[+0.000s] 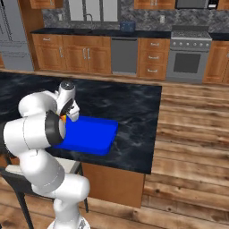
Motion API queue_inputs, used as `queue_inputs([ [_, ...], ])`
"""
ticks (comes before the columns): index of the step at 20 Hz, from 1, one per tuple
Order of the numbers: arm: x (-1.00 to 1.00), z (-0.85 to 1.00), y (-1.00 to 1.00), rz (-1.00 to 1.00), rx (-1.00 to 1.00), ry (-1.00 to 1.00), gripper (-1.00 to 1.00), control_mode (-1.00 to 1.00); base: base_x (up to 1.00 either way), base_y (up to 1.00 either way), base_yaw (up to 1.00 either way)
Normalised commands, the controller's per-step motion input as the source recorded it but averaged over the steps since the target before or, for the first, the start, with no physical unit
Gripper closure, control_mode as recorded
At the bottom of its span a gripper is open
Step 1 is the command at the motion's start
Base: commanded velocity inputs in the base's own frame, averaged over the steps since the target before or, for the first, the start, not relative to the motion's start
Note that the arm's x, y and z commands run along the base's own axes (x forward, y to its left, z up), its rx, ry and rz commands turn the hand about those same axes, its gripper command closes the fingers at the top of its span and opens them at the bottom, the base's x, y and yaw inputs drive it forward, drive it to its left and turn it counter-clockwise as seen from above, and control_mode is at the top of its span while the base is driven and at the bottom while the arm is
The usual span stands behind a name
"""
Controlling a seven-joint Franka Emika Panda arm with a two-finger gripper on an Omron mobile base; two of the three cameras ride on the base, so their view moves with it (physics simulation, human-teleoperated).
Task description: There is a tray on the dining counter. Grab the cup, mug, and pitcher and place them on the tray. The pitcher may be placed next to the tray if it cannot fit the tray.
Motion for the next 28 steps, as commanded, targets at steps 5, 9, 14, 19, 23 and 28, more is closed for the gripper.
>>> queue_inputs([
  [5, 0.14, -0.20, 0.00, 0.00, 0.00, 0.00, 1.00, -1.00, 0.00, 0.00, 0.00],
  [9, 0.12, -0.18, 0.01, 0.00, 0.00, 0.00, 1.00, -1.00, 0.00, 0.00, 0.00],
  [14, 0.11, -0.16, 0.03, 0.00, 0.00, 0.00, 1.00, -1.00, 0.00, 0.00, 0.00],
  [19, 0.13, -0.13, 0.09, 0.00, 0.00, 0.00, 1.00, -1.00, 0.00, 0.00, 0.00],
  [23, 0.13, -0.14, 0.11, 0.00, 0.00, 0.00, 1.00, -1.00, 0.00, 0.00, 0.00],
  [28, 0.14, -0.13, 0.10, 0.00, 0.00, 0.00, 1.00, -1.00, 0.00, 0.00, 0.00],
])
